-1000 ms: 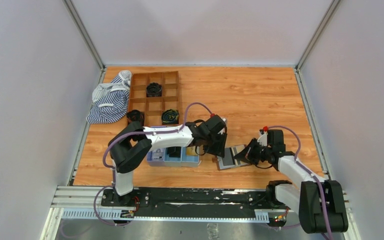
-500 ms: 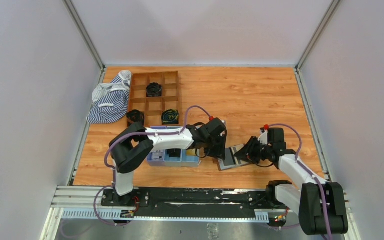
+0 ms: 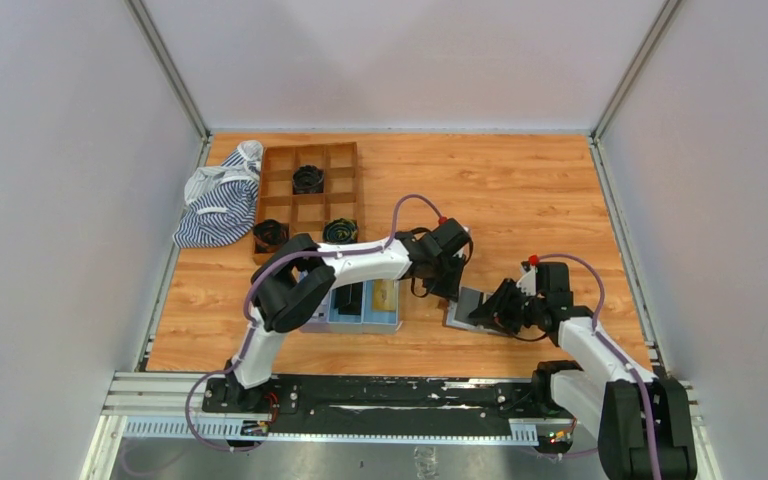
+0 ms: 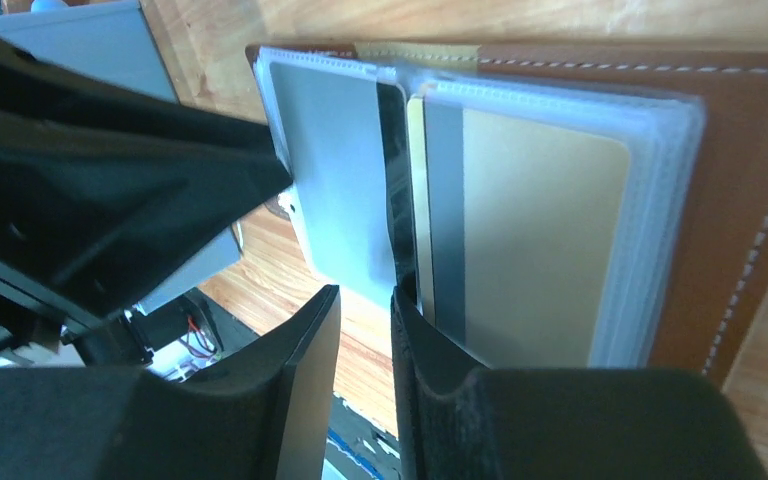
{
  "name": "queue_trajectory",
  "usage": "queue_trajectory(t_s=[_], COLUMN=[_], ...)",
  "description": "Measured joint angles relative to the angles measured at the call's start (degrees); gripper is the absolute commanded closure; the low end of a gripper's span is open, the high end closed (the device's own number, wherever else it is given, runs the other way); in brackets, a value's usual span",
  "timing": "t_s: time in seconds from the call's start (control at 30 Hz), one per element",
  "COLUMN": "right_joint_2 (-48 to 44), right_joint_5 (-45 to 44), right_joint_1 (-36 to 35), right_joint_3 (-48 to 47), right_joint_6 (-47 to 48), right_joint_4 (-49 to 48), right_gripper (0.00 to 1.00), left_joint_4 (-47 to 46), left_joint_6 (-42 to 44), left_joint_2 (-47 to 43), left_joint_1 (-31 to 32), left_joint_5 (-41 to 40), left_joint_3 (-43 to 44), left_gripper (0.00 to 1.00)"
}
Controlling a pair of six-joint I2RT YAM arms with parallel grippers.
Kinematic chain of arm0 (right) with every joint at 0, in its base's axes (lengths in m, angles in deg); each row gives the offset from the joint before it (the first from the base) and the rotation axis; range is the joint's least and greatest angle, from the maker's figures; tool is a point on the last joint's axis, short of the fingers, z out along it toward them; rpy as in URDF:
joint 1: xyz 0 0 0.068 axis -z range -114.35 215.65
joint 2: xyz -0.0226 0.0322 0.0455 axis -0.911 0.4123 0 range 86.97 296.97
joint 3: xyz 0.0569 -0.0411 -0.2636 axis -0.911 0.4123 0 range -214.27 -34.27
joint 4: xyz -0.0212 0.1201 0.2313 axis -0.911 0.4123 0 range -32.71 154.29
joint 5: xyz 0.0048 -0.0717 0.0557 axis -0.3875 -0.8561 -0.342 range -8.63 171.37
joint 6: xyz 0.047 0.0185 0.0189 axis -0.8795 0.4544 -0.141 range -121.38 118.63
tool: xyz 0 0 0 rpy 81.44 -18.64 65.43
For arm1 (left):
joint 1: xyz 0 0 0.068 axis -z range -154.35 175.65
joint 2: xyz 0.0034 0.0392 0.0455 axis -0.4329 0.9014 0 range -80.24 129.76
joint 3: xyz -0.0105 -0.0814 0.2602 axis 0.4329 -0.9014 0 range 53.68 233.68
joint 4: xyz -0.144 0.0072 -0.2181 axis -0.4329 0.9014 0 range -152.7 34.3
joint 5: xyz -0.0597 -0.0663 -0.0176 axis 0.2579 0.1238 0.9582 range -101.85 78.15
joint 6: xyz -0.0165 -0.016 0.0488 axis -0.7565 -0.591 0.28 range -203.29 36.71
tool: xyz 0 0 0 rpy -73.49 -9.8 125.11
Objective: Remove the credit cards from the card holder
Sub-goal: Remove the credit card from the card holder.
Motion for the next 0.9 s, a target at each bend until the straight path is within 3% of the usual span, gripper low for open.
queue_trajectory(t_s=[0.3,0.37,0.57,0.73,0.9], right_joint_2=[-2.01,-3.04,-5.64,-0.33,5.73], right_joint_5=[2.14,0.85,-6.23,-9.09,-9.25], right_joint_1=[-0.24,-0.33,-0.46,-0.46,-0.46], right_joint_3=[2.32,1.66,-2.99,-6.88,-7.72], right_joint_6=[-1.79,-1.40,0.31,2.16,2.99], right_joint_4=[-0.98,1.05,5.42,5.73,5.51], right_gripper=[0.73,0.72,0.71,0.73,0.74], left_joint_4=[4.76,5.03,5.27,3.30,1.25], left_joint_6=[5.57,6.12,5.70,4.35,3.41], left_joint_2=[2.36,2.10,-2.40,-4.83,-4.46], left_joint_1=[-0.70,-0.68,-0.63,-0.07,0.31], left_joint_5=[-0.68,-0.87,-1.20,-0.28,1.33], left_joint_3=[6.56,6.51,2.60,0.79,0.02], left_gripper=[0.63,0.58,0.56,0.47,0.47])
